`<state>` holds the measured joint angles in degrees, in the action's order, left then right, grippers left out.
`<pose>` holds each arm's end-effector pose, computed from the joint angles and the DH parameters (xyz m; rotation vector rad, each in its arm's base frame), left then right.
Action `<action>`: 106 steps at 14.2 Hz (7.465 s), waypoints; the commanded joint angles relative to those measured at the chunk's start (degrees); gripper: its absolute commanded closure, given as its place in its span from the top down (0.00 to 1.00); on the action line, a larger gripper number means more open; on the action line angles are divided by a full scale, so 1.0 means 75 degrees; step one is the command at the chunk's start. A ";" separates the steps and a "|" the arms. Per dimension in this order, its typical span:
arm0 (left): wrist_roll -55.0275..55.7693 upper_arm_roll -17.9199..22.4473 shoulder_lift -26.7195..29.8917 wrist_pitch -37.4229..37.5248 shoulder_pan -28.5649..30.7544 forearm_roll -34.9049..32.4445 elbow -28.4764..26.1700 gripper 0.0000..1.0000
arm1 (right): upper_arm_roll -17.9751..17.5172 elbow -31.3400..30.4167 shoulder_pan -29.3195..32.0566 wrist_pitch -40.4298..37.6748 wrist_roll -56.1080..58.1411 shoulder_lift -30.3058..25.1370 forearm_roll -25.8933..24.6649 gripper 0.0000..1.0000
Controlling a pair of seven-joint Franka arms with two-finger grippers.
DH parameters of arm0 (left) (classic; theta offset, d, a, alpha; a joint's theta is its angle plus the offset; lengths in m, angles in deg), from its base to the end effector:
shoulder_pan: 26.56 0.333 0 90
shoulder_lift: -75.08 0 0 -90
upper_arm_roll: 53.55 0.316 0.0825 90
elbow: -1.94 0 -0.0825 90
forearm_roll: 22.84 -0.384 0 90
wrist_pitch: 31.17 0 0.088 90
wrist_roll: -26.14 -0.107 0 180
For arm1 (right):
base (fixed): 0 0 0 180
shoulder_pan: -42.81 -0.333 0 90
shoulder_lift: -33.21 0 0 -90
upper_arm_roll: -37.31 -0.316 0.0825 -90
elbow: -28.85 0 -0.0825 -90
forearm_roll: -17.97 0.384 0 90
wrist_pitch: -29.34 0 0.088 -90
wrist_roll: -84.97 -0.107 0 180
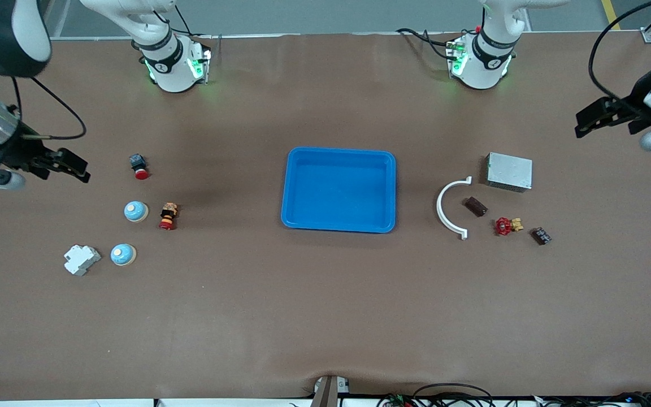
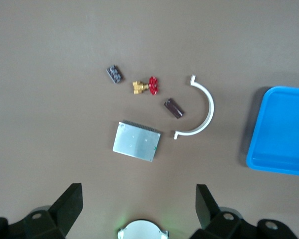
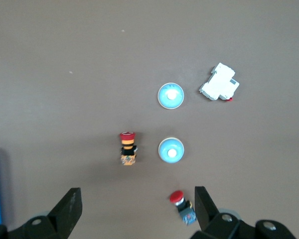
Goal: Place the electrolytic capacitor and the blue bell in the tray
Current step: 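Reach the right gripper to a blue bell while the left gripper reaches a capacitor, then grasp the blue bell with the right gripper while the left gripper grasps the capacitor, then carry the bell with the right gripper while the left gripper carries the capacitor, then lower the bell into the tray while the left gripper lowers the capacitor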
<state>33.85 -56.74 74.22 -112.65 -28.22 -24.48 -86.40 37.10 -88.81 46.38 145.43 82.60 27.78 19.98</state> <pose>0.5412 -0.0423 0.6178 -3.0917 -0.0807 0.2027 0.5331 -0.0292 0.4857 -3.1037 0.1777 -0.1052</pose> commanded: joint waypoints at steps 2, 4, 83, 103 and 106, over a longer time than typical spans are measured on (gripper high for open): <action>0.0960 -0.0020 0.0336 -0.0724 0.0011 0.0137 -0.1239 1.00 | -0.0042 -0.0929 0.0157 0.0996 0.0304 0.0300 0.0096 1.00; 0.1348 -0.0056 0.0430 -0.1191 -0.0013 0.0149 -0.1836 1.00 | -0.0042 -0.0929 0.0286 0.1184 0.0457 0.0816 0.0096 1.00; 1.0312 -0.2411 -0.1807 -0.7299 -0.0866 0.0055 -0.4898 0.00 | -0.0054 0.1766 -0.6990 0.2953 -1.2302 0.5107 0.0072 0.00; 1.2634 -0.2435 -0.3237 -0.7335 -0.2251 0.0090 -0.3796 0.00 | 0.0028 0.1778 -0.7425 0.3575 -1.3113 0.5611 -0.0068 0.00; 1.2682 -0.2435 -0.3307 -0.7335 -0.2344 0.0090 -0.3796 0.00 | 0.0063 0.1778 -0.7425 0.3587 -1.3113 0.5669 -0.0185 0.00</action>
<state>128.04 -74.97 50.08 -168.24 -44.92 -24.45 -115.98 36.54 -76.05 -8.25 172.00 -14.21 69.65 19.81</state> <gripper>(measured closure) 0.696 0.344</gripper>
